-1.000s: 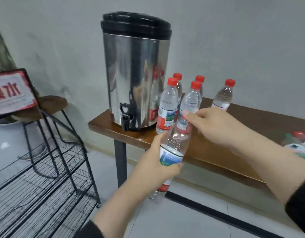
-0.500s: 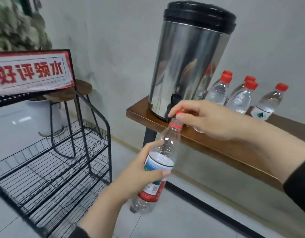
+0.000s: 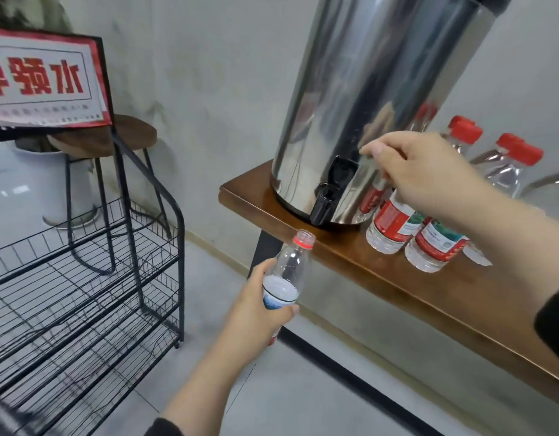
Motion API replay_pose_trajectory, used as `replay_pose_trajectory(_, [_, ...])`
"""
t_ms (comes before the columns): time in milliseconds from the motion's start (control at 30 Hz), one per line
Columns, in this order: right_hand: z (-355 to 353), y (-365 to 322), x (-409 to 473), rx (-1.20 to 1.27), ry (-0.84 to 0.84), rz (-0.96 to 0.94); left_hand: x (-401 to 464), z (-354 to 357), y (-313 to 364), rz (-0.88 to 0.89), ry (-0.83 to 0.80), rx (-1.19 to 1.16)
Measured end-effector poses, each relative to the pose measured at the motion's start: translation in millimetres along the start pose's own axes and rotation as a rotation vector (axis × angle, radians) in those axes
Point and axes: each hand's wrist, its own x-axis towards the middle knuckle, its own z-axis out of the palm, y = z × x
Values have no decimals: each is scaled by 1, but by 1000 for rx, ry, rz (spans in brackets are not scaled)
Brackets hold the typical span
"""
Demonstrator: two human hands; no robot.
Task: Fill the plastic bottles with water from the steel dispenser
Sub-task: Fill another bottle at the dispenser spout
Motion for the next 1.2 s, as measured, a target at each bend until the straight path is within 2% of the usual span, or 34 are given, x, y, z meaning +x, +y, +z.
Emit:
replay_pose_trajectory(133, [9,-5,8,-47,-163,-80,17,10,-6,42,27,-14])
replay_pose_trajectory(233, [16,-8,17,-187,-183,-158,24,13,-12,78,29,-54])
replay_pose_trajectory(333, [19,-14,22,-217,-198,-170,27,15,-17,111,30,-48])
replay_pose_trajectory(567, [31,-10,11,-113,-125,-150,30,21,-32,131,16,-42])
replay_pose_trajectory(933, [36,-12,2,-102,-63,-122,38,21,-31,144,30,-83])
replay_pose_trajectory(1200, [47,-10,-8,-70,45,-139,43,22,-37,153,22,-39])
